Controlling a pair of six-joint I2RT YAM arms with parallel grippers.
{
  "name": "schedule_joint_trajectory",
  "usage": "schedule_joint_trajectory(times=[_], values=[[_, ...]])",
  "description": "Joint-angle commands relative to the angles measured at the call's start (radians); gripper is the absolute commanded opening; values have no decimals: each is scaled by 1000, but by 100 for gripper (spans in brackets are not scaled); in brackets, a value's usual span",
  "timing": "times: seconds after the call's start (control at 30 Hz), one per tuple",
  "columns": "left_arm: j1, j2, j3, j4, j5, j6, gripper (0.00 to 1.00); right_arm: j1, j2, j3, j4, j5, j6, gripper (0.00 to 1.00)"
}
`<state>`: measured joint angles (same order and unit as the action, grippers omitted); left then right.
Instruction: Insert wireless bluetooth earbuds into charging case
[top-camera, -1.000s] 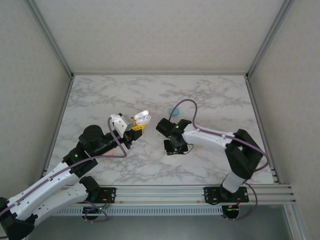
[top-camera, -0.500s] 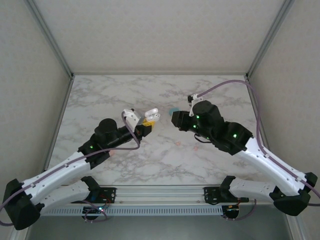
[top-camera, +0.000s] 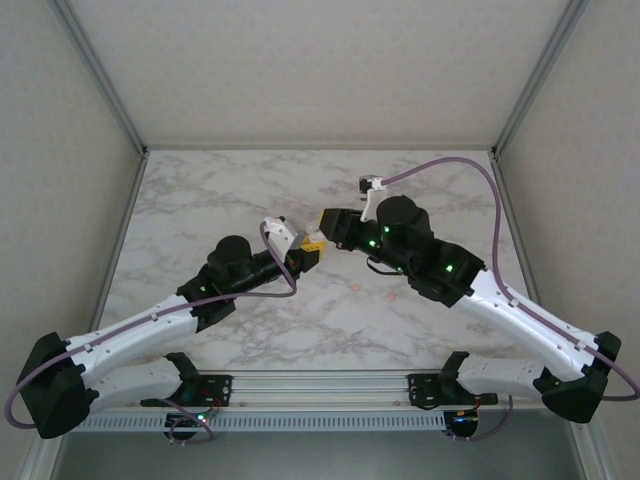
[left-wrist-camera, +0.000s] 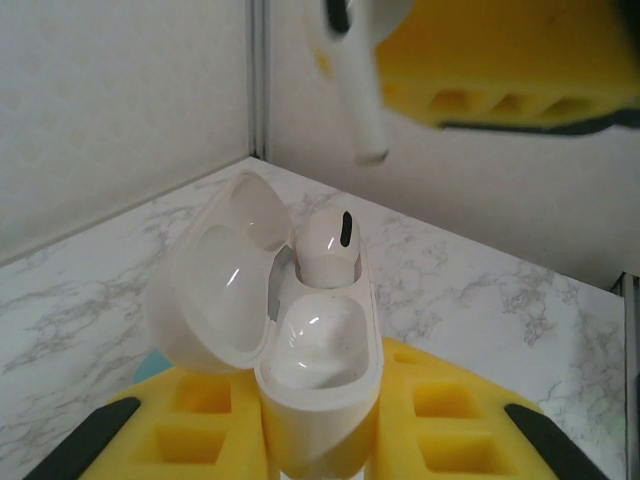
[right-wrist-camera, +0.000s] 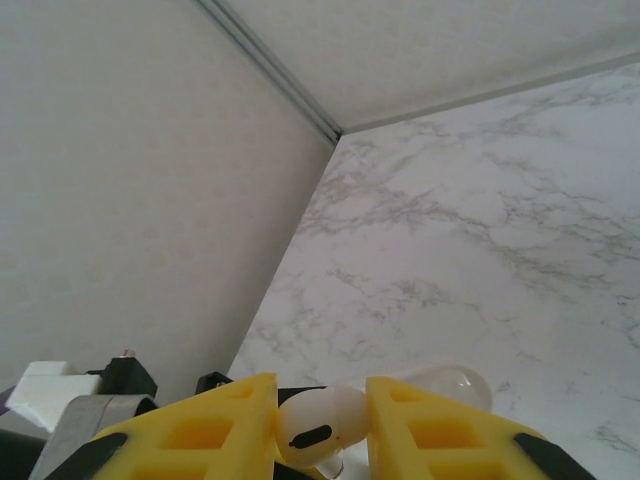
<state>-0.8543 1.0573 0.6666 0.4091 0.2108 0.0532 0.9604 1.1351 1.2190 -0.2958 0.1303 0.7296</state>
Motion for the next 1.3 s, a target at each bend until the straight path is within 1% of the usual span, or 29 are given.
schedule_joint_trajectory(times=[0.0,0.17,0.5,0.67,0.9,1.17,1.27], values=[[-12,1,43,57,-28,9,17,17,19,15,17,1,1,29],[-15,3,47,57,-41,5,17,51,59,56,-49,48,-44,29],[-15,-8,47,54,-50,0,17,86,82,63,-75,140,-93,29],[-15,-13,48,59,-62,-1,17,87,91,78,-109,136,-126,29],[-15,-7,54,59,-46,3,17,86,94,101,-154,125,-148,35],[-15,-5,58,55,-44,7,17,87,103,129,-173,115,-154,35],[-15,-7,56,44,-42,14,17,87,98,149,-164,88,-152,40]])
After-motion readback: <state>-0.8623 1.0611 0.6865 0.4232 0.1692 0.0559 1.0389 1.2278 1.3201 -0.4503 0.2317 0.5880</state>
